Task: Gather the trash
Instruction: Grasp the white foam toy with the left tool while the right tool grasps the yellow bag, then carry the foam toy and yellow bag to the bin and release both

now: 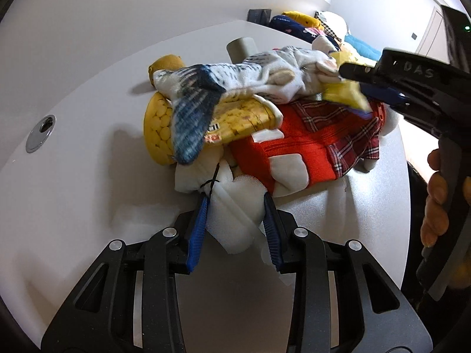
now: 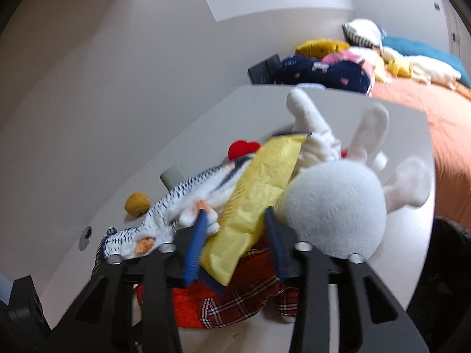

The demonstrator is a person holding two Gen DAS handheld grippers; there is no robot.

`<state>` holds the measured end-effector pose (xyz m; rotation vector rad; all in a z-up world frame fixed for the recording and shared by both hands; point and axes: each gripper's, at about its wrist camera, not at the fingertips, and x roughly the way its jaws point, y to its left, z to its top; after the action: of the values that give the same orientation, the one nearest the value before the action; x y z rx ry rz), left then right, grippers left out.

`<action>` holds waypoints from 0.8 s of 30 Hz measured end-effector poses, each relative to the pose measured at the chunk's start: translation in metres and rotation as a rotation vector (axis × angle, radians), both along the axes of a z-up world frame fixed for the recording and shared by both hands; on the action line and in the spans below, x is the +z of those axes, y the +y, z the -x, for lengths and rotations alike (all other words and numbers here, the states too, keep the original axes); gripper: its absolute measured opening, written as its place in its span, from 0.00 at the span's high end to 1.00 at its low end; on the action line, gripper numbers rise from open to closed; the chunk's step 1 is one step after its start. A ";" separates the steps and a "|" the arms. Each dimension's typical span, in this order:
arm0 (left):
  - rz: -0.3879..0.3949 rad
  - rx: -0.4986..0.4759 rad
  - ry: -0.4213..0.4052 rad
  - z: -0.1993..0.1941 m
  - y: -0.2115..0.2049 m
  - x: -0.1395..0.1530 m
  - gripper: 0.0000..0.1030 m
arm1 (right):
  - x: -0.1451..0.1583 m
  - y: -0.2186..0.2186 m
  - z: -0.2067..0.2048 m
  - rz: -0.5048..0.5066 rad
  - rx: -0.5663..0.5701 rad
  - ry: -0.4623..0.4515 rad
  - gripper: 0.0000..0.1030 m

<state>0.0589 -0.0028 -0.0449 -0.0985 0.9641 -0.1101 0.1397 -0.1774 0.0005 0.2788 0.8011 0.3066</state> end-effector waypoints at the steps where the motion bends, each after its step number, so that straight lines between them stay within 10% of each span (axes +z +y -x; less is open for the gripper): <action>1: 0.001 0.000 0.000 0.000 0.000 0.000 0.65 | -0.003 -0.001 -0.001 -0.012 0.006 0.012 0.77; 24: -0.005 -0.007 -0.114 0.042 -0.022 0.042 0.67 | 0.044 -0.047 0.075 -0.077 -0.008 -0.126 0.90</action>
<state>0.0165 -0.0247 -0.0025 -0.0831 0.8510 -0.1183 0.0650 -0.2245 0.0442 0.3312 0.6652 0.3448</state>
